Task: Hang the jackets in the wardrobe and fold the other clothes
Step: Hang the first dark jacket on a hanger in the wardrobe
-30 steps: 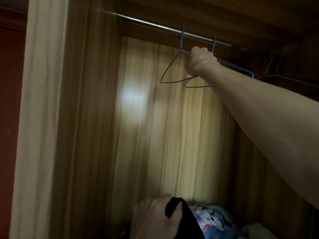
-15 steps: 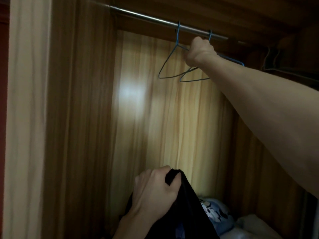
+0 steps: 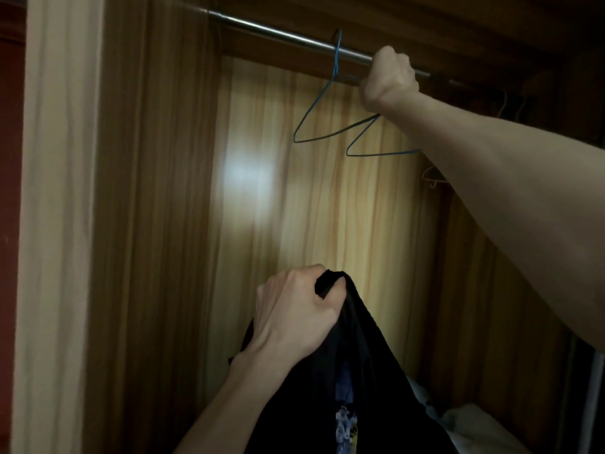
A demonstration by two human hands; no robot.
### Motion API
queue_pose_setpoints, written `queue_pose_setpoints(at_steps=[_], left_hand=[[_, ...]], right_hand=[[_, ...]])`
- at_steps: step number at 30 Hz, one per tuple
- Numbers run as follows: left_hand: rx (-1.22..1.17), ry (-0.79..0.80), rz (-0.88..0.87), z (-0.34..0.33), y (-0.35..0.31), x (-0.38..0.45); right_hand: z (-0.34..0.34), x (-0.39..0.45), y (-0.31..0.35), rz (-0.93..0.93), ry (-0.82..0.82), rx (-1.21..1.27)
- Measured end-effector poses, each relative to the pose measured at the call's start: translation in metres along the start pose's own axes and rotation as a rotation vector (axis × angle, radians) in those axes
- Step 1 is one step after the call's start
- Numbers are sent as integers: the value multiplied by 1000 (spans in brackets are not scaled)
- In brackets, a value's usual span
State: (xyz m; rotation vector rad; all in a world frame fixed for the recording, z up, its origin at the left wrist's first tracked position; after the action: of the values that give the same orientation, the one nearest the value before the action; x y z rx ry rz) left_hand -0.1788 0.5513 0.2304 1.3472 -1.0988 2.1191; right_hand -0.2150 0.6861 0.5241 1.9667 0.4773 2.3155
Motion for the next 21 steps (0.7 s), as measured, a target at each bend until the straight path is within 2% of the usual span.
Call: queue_pose_setpoints(at_steps=[5, 10, 15, 17, 21], left_hand=[[4, 15, 10, 0, 0, -1], [13, -2, 32, 1, 5, -1], [34, 18, 40, 0, -2, -4], [34, 25, 35, -2, -6, -7], [72, 11, 34, -6, -14, -14]], right_hand=[[5, 0, -7, 36, -29, 10], [10, -11, -26, -52, -69, 64], [20, -68, -71, -115, -163, 261], [19, -99, -89, -187, -112, 341], [-4, -139, -99, -317, 135, 429]])
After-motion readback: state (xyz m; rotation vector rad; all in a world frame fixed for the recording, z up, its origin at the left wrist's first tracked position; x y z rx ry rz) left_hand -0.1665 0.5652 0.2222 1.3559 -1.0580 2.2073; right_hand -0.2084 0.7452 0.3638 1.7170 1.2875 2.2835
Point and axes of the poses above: each hand's wrist, its own x-axis towards the middle knuckle, its own z-axis out of the back of the hand, y = z × x, the point moved 5 cm from there along x, towards the middle knuckle, and after that the axes turned 11 degrees about -y, right-handed, at the moved point
